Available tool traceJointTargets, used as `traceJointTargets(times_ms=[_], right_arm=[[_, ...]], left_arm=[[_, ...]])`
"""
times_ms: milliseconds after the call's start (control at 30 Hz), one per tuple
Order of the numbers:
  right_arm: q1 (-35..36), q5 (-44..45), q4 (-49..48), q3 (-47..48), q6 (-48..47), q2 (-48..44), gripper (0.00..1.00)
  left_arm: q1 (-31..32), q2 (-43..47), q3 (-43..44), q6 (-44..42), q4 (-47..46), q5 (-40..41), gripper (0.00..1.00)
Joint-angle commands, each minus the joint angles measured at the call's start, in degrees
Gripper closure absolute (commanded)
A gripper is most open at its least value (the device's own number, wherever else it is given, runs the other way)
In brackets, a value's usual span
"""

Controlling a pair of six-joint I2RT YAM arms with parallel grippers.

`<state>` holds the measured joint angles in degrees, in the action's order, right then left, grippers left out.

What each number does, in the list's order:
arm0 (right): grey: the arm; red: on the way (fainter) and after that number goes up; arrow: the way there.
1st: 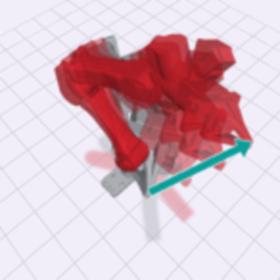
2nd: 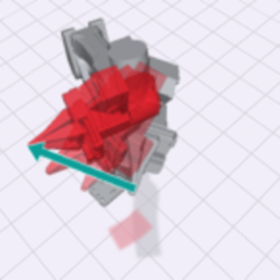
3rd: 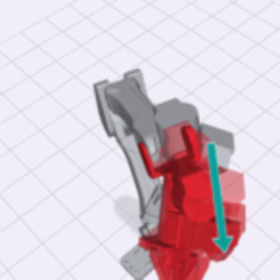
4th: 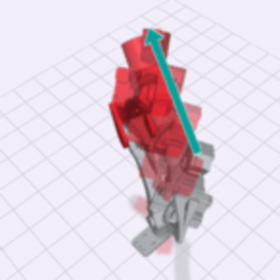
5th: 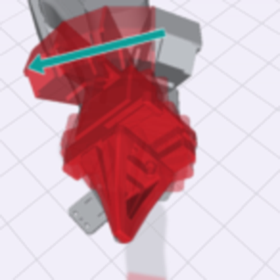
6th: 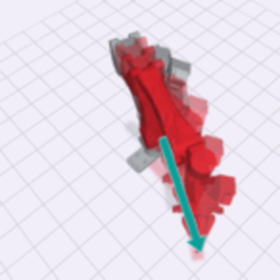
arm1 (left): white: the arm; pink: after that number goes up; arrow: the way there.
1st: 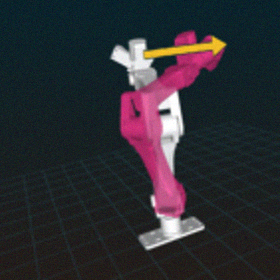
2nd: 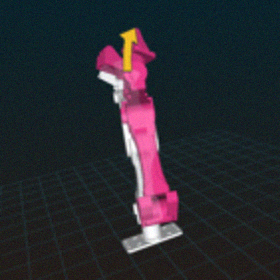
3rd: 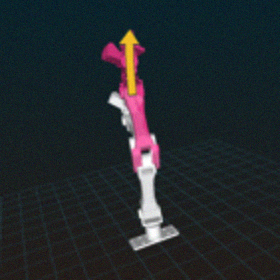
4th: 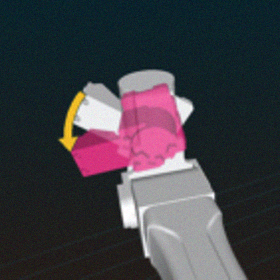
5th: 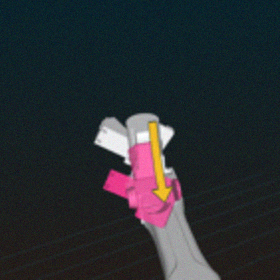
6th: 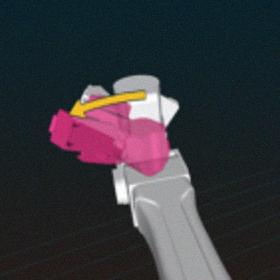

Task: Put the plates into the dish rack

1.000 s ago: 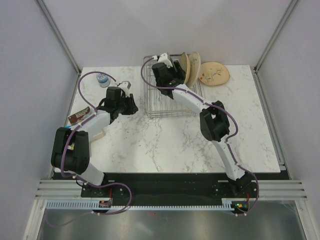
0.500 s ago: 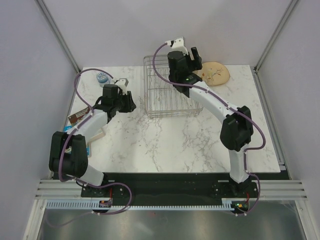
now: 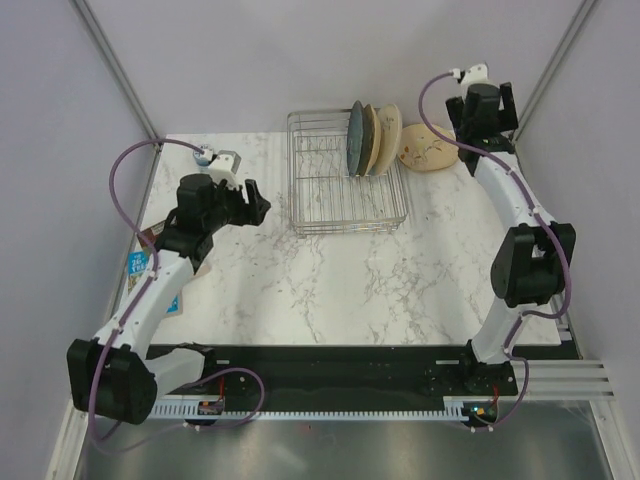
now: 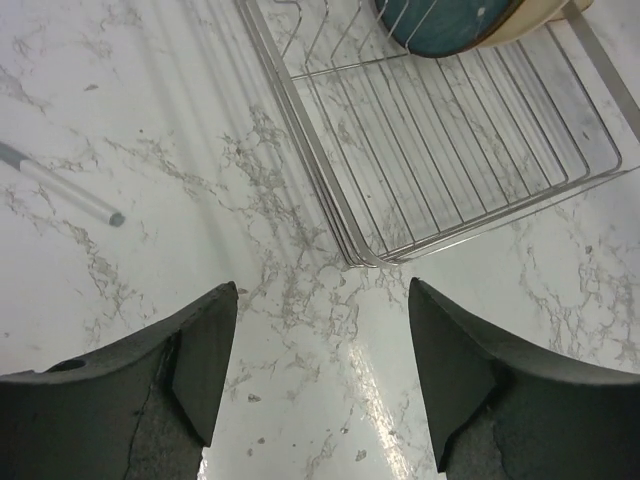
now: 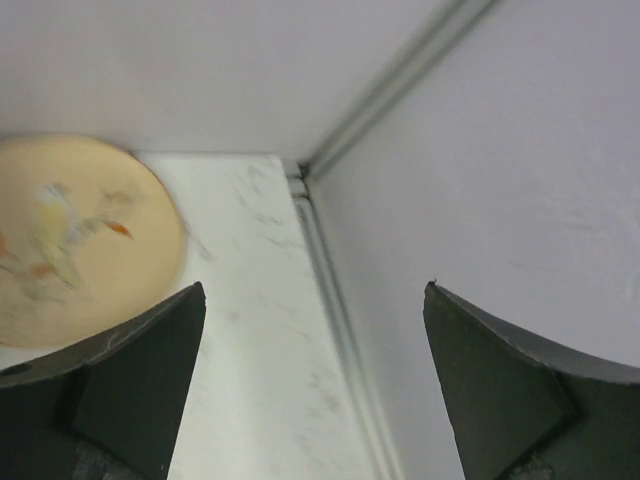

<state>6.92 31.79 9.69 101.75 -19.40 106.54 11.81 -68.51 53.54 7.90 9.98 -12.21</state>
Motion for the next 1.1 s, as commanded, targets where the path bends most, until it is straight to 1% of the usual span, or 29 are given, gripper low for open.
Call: traceJointTargets(times_ms=[0,33,100,133,167,200,233,267,300,367,400,433,467,500,533,567,633,667,700,733,767,867,1000,1067], right_arm=[[-5.3,-13.6,-11.5,-15.8,-21.3,-1.1,0.07],[-6.6,-14.8,-15.6,-17.3,-25.1,-1.0,0.1],[-8.8,-15.4,-20.7,-21.1,-29.8,0.1,0.11],[-9.5,-16.8,-25.8,-22.5,-31.9,0.2,0.11],[-11.0,-18.9,-28.7,-24.2,-36.5,-0.1,0.12],[-11.7,-23.5,-31.9,-27.8,-38.9,-0.2,0.11],[-12.2,-25.5,-35.8,-29.2,-41.3,0.0,0.12],[-13.3,-27.7,-36.7,-30.1,-46.2,0.2,0.12],[-13.9,-33.4,-37.2,-31.5,-48.1,0.3,0.14],[-15.4,-38.3,-40.5,-32.5,-51.4,1.6,0.15],[-15.8,-40.2,-41.2,-32.6,-55.2,2.5,0.15],[-16.0,-44.1,-42.7,-32.5,-57.0,4.2,0.16],[-16.3,-46.3,-43.0,-32.4,-59.0,5.0,0.18],[-16.4,-47.9,-42.7,-32.0,-63.7,5.8,0.19],[-16.4,-51.3,-41.5,-31.8,-65.6,7.3,0.2],[-16.8,-52.8,-41.1,-31.9,-67.7,7.8,0.2],[-16.9,-56.0,-39.3,-33.1,-74.8,8.3,0.2],[-17.5,-60.5,-38.5,-35.0,-77.4,8.3,0.2],[-17.9,-62.4,-37.0,-35.7,-80.1,8.2,0.21],[-18.0,-63.6,-33.1,-36.0,-85.4,8.2,0.21],[-18.1,-65.2,-32.1,-36.4,-86.5,8.5,0.21],[-17.7,-66.2,-31.0,-36.0,-89.5,10.5,0.21],[-16.8,-64.0,-36.7,-34.0,-88.5,15.3,0.23],[-16.8,-64.6,-37.7,-32.5,-89.7,18.1,0.23]], left_arm=[[0.6,4.2,-4.7,-5.2,1.2,0.6,0.24],[0.7,4.2,-5.3,-5.7,1.7,1.3,0.24],[0.6,3.8,-6.2,-6.5,2.2,3.3,0.25],[0.6,3.6,-6.3,-6.8,2.2,3.8,0.25],[0.6,3.5,-6.3,-6.9,2.2,4.5,0.25],[0.6,3.1,-6.5,-7.1,2.2,5.0,0.25],[0.6,2.3,-6.4,-7.2,2.2,5.3,0.25],[0.6,1.9,-6.3,-7.2,2.0,5.7,0.25],[0.7,1.5,-6.4,-7.3,1.9,5.8,0.25],[0.6,0.7,-6.4,-7.0,1.7,6.1,0.25],[0.6,0.6,-6.8,-6.8,1.5,6.1,0.25],[0.6,0.5,-7.0,-6.6,1.4,6.0,0.26],[0.6,0.2,-7.1,-6.5,1.3,6.0,0.26],[0.6,0.0,-7.5,-6.4,1.1,5.9,0.26],[0.6,0.0,-7.5,-6.3,1.1,6.0,0.26],[0.6,-0.2,-7.7,-6.3,0.9,6.1,0.26],[0.6,-0.3,-8.1,-6.5,-0.3,6.3,0.26],[0.6,-0.3,-8.6,-6.6,-0.8,6.5,0.26],[0.6,-0.4,-8.7,-6.8,-1.3,6.8,0.26],[0.6,-0.3,-8.9,-6.8,-2.0,7.0,0.26],[0.6,-0.4,-9.3,-6.8,-2.4,7.2,0.26],[0.5,-0.2,-10.0,-7.0,-3.2,7.5,0.26],[0.2,0.0,-11.1,-6.9,-3.3,7.4,0.26],[0.1,-0.2,-11.7,-6.8,-3.3,7.4,0.26]])
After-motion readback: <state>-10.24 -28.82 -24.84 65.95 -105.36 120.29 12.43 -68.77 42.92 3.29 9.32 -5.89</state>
